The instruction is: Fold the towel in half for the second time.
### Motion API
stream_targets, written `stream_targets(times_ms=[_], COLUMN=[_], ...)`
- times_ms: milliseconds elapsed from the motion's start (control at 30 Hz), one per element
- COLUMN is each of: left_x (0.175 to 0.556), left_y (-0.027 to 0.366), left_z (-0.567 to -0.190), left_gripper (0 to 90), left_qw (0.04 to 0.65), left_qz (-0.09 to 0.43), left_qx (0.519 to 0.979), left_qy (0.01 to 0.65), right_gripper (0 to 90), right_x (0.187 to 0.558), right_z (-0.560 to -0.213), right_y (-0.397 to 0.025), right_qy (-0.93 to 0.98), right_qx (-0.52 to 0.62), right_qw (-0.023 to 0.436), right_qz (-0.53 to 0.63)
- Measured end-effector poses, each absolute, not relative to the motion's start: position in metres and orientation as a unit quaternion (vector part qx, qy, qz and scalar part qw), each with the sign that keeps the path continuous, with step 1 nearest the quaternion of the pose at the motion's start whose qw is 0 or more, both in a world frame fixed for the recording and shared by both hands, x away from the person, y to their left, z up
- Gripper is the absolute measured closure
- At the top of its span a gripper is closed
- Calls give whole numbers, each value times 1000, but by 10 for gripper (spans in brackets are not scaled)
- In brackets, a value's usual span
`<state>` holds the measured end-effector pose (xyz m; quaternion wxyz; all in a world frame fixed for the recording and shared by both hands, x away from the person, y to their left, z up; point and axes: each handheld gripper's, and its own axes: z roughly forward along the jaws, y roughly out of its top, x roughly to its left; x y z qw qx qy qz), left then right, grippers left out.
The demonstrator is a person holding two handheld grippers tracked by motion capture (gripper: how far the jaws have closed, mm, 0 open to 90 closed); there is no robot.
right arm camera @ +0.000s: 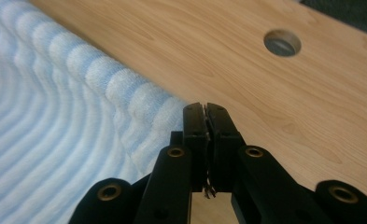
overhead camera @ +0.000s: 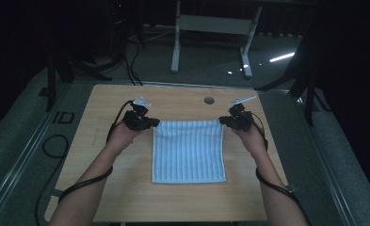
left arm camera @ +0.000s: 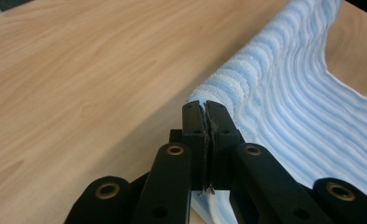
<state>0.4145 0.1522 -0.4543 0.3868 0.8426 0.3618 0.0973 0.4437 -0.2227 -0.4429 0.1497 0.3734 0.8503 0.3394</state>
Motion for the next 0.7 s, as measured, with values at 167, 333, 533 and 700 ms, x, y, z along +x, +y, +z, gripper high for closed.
stream_targets(times_ms=[167, 333, 533, 700], left_x=[396, 374, 349, 336], left_y=[154, 155, 154, 153], left_z=[-447, -444, -448, -454], left_gripper=[872, 871, 872, 871], left_qw=[398, 417, 415, 406], left_qz=[93, 87, 88, 88], left_qx=[841, 839, 846, 851], left_qy=[353, 339, 325, 322], right_gripper=[874, 875, 874, 874], right_x=[421, 397, 368, 349], right_z=[-434, -431, -433, -440], right_y=[-227, -233, -237, -237], right_qy=[851, 849, 852, 854], right_qx=[352, 338, 321, 314], right_qw=[158, 166, 171, 171], right_qz=[357, 371, 376, 378])
